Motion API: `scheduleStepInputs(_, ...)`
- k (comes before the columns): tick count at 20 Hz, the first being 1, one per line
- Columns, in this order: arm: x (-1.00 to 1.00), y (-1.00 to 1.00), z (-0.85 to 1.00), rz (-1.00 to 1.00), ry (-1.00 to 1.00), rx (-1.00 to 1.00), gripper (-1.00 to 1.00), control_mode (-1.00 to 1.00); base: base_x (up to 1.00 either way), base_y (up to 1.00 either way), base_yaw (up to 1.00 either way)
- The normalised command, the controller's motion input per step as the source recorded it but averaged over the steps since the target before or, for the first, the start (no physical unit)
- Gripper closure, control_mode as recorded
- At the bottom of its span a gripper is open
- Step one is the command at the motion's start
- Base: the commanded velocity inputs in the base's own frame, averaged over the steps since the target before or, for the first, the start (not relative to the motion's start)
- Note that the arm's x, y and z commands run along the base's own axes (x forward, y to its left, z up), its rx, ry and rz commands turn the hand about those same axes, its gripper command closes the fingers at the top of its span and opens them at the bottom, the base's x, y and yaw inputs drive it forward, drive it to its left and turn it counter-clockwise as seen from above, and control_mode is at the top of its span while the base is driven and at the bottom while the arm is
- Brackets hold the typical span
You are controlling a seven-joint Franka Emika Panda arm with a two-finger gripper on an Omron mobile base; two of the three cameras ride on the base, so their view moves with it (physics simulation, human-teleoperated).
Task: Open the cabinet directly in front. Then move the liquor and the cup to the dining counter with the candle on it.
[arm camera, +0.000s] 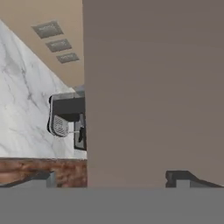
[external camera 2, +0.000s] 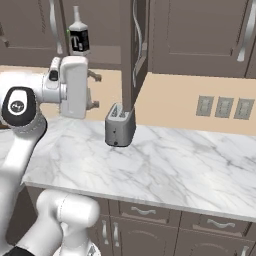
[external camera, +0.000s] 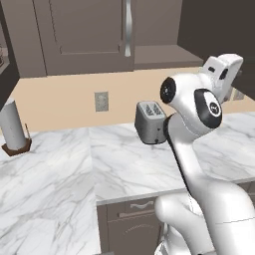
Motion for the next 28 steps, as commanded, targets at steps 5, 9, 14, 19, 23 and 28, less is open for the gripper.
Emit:
scheduleStepInputs(5,-0.02,0.85,-0.16,0.0,-0.19,0.26,-1.0,-1.0,0.0,0.0,0.0)
scheduleStepInputs(9,0.0,0.72,-0.14,0.0,-0.27,0.35,-1.0,-1.0,0.0,0.0,0.0)
scheduleStepInputs(14,0.0,0.57,-0.1,0.0,-0.33,0.39,-1.0,-1.0,0.0,0.0,0.0)
scheduleStepInputs(19,-0.03,0.33,-0.03,0.07,-0.42,0.37,-1.0,-1.0,0.0,0.0,0.0)
scheduleStepInputs(23,-0.13,0.06,0.0,0.18,-0.48,0.32,-1.0,-1.0,0.0,0.0,0.0)
scheduleStepInputs(28,-0.19,0.0,0.0,0.29,-0.46,0.24,-1.0,-1.0,0.0,0.0,0.0)
